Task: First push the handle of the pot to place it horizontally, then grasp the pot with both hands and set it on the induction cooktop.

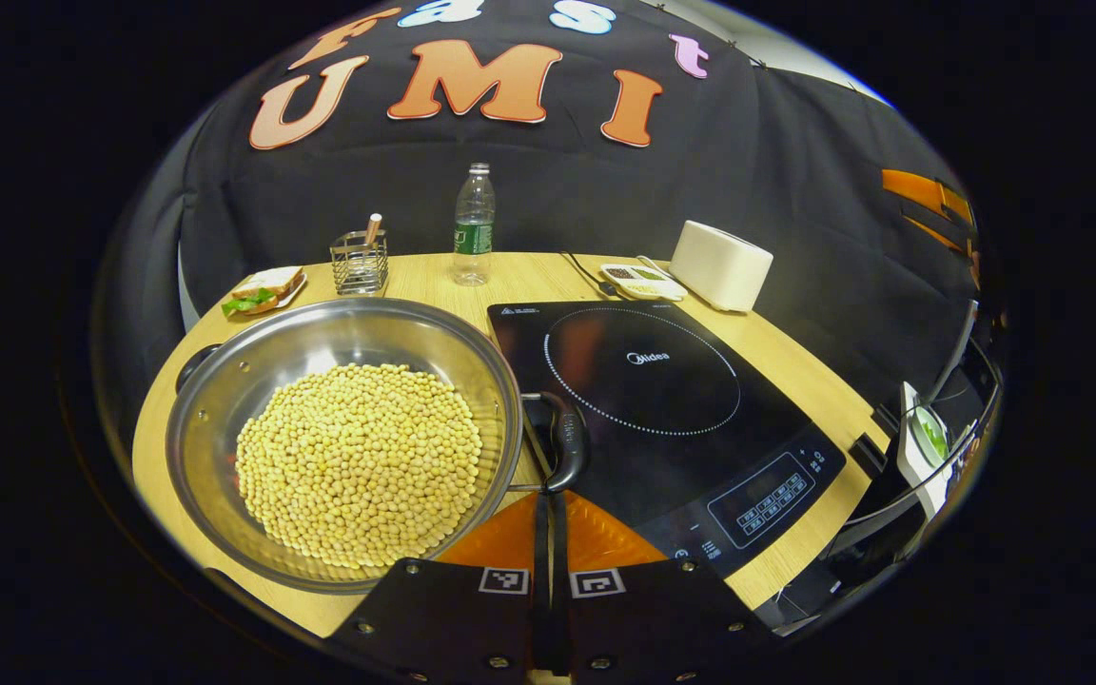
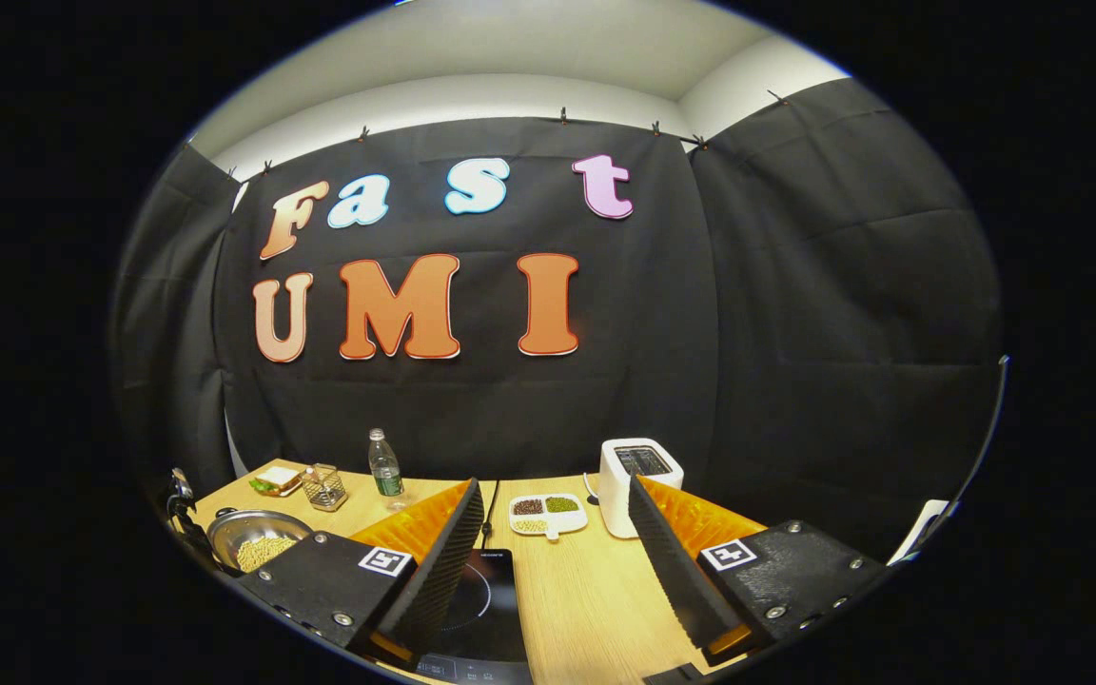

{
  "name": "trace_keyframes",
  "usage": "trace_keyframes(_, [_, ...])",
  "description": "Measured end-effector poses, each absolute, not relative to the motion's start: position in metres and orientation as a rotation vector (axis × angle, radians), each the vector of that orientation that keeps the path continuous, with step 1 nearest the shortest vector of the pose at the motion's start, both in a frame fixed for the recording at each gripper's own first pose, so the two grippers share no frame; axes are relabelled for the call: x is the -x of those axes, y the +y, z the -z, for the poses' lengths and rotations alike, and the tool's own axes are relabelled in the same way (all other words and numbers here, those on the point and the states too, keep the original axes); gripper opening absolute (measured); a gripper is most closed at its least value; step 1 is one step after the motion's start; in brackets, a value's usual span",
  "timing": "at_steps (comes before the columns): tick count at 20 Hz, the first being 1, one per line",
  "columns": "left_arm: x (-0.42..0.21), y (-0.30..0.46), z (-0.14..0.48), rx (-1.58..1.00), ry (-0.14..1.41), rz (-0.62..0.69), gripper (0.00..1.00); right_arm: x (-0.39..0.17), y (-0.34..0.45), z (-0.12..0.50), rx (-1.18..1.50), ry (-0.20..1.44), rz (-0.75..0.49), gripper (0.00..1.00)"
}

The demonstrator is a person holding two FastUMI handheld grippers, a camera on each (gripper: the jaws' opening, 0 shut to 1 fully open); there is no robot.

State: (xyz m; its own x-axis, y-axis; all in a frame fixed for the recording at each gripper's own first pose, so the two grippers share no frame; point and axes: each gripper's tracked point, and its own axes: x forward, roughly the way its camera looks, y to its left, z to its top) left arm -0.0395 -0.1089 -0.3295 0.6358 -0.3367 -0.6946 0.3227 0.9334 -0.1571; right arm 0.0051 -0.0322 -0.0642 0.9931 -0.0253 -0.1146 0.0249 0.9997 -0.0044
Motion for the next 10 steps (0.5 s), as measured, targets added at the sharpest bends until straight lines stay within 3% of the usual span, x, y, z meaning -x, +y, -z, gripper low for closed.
trace_keyframes(2, [0.03, -0.108, 0.33, 0.002, 0.798, 0.367, 0.01, -0.007, -0.033, 0.068, -0.001, 0.123, 0.027, 0.95])
trace_keyframes(10, [0.014, -0.112, 0.332, -0.024, 0.803, 0.364, 0.01, -0.016, -0.039, 0.089, -0.012, 0.165, 0.042, 0.95])
